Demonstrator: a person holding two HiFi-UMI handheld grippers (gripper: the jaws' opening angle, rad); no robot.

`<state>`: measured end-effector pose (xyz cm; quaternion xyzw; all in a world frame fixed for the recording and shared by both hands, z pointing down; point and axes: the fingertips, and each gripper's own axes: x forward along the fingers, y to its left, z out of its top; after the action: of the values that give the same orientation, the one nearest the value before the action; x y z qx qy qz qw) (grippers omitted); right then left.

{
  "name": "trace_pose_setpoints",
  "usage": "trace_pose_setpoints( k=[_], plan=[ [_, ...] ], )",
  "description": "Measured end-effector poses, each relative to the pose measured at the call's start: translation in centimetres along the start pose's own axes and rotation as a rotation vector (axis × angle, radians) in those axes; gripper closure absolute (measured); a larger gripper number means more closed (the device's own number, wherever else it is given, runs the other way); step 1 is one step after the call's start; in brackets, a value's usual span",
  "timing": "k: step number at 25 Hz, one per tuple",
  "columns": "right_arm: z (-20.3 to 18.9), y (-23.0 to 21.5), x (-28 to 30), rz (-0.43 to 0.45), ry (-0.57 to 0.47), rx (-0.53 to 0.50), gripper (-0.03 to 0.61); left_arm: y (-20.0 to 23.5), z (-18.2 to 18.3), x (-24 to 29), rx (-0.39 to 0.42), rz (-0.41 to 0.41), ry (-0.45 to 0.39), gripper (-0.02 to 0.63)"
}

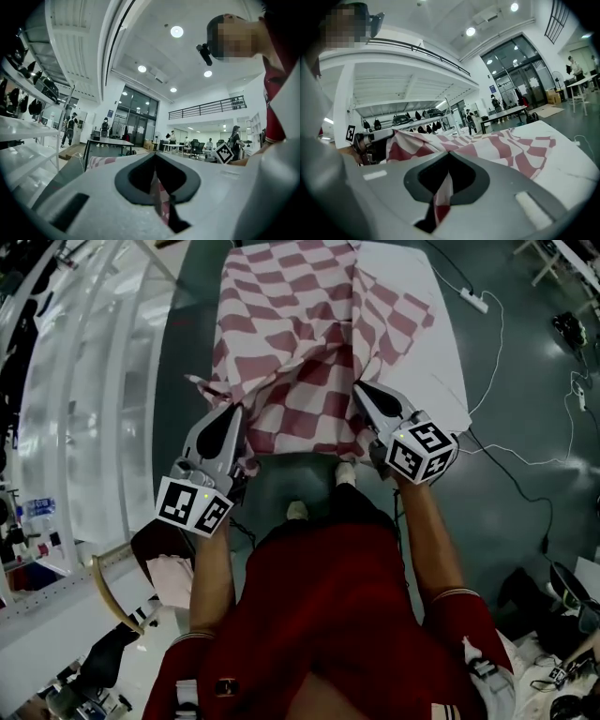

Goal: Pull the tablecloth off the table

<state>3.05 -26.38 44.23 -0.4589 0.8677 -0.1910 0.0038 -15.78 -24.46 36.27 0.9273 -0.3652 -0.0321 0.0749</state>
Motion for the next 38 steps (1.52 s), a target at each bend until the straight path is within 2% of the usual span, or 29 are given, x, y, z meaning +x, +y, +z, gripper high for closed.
trace_pose_setpoints(
  k=[8,13,21,23,27,29,33,38],
  plan=[
    [2.7,1.8,-3.1,-0.062,-0.038,0.025,0.565,-1.9,3.2,-0.4,-0.035,-0.098,-0.012,0.605],
    [4.0,2.8,-4.0,-0.039,-0.043,0.028,0.565,-2.7,4.6,0.6,-0.051,-0.124,-0.009,0.605],
    [4.8,3.9,-4.3,0.003,-0.110,0.027,0.565,-2.7,5.2,1.7,-0.019,-0.139,-0.005,0.605],
    [2.7,6.3,-7.7,0.018,-0.109,0.027,0.565,-5.5,4.1,-1.9,-0.027,-0.107,-0.011,0.605],
    [-3.9,15.1,-19.9,0.088,-0.103,0.005,0.565,-16.6,0.6,-15.2,-0.027,-0.014,-0.036,0.606],
    [-5.7,17.7,-24.5,0.109,-0.107,0.002,0.565,-20.9,-0.2,-19.4,-0.031,0.012,-0.045,0.604],
    [-6.9,20.8,-29.7,0.146,-0.112,0.007,0.565,-25.6,-0.2,-23.9,-0.048,0.053,-0.051,0.604],
    [-8.3,25.2,-33.2,0.191,-0.114,0.006,0.565,-28.6,0.2,-28.3,-0.049,0.076,-0.056,0.604]
  ],
)
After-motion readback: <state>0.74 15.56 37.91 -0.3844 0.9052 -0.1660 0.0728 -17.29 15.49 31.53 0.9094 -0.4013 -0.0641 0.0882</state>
